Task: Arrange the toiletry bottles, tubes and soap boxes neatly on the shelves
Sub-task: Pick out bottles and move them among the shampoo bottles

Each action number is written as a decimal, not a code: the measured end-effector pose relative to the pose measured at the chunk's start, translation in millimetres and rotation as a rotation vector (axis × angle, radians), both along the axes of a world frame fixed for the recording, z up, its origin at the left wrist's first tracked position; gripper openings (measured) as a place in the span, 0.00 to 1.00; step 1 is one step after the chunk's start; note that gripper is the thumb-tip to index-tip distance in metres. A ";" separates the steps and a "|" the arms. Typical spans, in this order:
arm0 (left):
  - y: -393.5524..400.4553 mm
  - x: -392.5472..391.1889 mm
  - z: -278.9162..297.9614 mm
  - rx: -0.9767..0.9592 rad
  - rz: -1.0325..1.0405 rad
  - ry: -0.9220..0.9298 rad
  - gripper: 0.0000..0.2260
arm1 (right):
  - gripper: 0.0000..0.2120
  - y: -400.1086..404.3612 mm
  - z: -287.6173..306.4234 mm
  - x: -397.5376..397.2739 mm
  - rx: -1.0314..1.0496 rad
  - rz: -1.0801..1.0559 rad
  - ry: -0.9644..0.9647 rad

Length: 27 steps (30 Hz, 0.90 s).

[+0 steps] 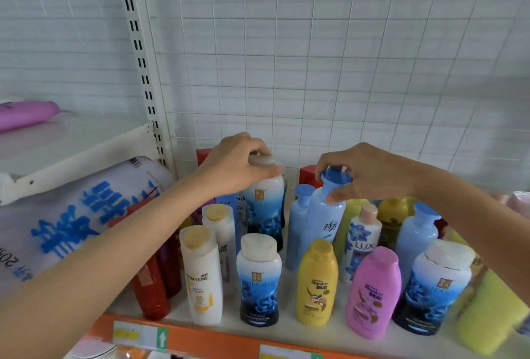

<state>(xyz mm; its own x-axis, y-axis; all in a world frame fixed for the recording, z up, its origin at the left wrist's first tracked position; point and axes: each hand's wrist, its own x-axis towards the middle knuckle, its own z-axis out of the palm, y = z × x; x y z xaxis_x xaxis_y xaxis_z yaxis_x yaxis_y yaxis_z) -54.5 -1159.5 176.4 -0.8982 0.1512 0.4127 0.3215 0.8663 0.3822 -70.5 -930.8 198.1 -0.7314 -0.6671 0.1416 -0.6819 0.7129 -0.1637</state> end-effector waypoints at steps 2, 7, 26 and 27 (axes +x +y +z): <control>0.5 -4.0 -9.9 -0.031 -0.019 -0.104 0.16 | 0.13 1.8 -4.0 -1.3 0.019 -0.005 0.001; 1.5 -13.7 -33.3 -0.085 -0.004 -0.259 0.16 | 0.14 2.4 -10.9 -3.9 0.051 -0.011 -0.002; 19.4 -26.3 -28.4 -0.446 -0.058 -0.318 0.20 | 0.16 -10.1 -24.9 -9.6 0.164 -0.064 -0.005; 25.1 -28.4 -26.9 -0.403 -0.080 -0.271 0.20 | 0.16 -9.1 -23.6 -9.6 0.169 -0.074 0.009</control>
<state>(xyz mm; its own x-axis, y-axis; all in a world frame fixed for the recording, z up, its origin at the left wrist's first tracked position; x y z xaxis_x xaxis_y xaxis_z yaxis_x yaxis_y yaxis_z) -82.9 -1134.3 149.5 -0.9443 0.3236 0.0607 0.3283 0.9392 0.1004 -80.1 -939.9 174.5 -0.7786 -0.6263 0.0382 -0.6274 0.7781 -0.0314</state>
